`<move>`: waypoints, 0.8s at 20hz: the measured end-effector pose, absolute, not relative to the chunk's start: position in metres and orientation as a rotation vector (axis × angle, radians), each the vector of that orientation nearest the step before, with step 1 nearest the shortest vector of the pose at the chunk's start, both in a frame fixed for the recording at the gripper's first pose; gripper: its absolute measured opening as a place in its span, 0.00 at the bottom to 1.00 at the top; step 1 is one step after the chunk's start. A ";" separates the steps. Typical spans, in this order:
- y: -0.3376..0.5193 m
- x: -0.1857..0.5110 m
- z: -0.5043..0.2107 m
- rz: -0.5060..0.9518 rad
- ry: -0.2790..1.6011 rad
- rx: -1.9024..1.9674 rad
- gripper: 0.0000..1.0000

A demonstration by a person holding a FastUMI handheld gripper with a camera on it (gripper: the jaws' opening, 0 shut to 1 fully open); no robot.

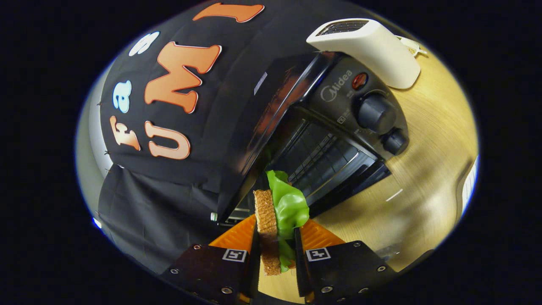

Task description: Open the toaster oven, put the food inside, and close the toaster oven door.

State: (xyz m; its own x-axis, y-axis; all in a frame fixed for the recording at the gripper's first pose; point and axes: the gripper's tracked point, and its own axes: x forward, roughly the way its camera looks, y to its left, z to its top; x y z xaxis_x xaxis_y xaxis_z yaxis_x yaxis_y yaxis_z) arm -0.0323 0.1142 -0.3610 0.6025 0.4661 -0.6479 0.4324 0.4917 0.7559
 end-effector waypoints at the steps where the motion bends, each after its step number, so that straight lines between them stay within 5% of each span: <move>1: 0.119 -0.027 -0.368 0.010 0.964 1.107 0.36; 16: 0.125 0.029 -0.414 -0.152 0.764 1.089 0.39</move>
State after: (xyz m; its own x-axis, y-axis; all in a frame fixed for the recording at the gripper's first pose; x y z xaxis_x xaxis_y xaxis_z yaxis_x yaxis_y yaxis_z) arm 0.0286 0.1249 -0.4138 0.7393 0.2469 -0.6265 0.4680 0.4806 0.7416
